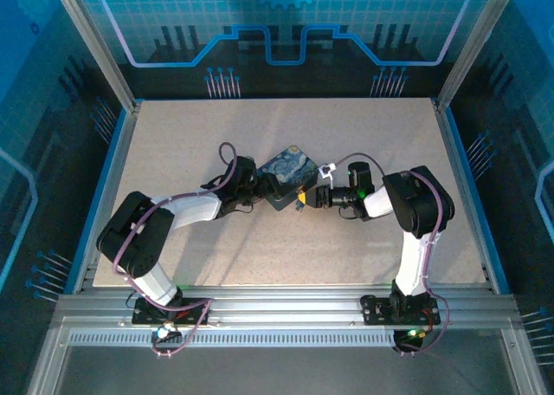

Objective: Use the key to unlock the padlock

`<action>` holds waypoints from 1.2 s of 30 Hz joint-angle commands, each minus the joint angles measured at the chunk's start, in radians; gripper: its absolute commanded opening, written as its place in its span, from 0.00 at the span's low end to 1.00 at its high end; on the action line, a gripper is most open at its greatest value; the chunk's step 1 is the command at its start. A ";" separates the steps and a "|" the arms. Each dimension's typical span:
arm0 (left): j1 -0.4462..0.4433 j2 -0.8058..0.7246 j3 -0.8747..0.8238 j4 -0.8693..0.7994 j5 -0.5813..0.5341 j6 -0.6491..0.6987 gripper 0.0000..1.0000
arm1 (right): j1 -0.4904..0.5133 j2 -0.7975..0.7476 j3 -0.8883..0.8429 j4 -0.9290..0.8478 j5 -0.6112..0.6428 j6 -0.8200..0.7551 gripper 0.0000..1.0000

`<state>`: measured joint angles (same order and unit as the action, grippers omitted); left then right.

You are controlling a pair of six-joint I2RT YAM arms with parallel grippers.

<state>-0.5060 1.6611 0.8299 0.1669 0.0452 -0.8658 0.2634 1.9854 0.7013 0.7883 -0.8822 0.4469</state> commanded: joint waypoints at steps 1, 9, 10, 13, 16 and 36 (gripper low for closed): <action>-0.015 0.015 -0.031 -0.081 -0.001 -0.003 0.62 | 0.005 0.034 0.005 0.034 -0.052 -0.009 0.46; -0.015 0.008 -0.035 -0.076 0.001 -0.009 0.62 | 0.004 0.035 -0.001 0.045 -0.078 -0.015 0.40; -0.016 0.007 -0.036 -0.076 0.000 -0.010 0.62 | 0.005 0.037 0.000 0.045 -0.078 -0.016 0.38; -0.016 0.001 -0.041 -0.078 -0.002 -0.010 0.62 | 0.008 0.048 0.009 0.038 -0.079 -0.018 0.38; -0.016 -0.003 -0.043 -0.079 -0.008 -0.010 0.62 | 0.004 0.047 0.013 0.019 -0.047 -0.026 0.43; -0.017 0.012 -0.031 -0.075 -0.001 -0.008 0.62 | 0.012 0.067 0.053 0.053 -0.034 0.003 0.52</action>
<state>-0.5079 1.6573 0.8169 0.1860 0.0448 -0.8848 0.2638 2.0220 0.7349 0.8249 -0.9176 0.4412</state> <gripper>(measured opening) 0.620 0.519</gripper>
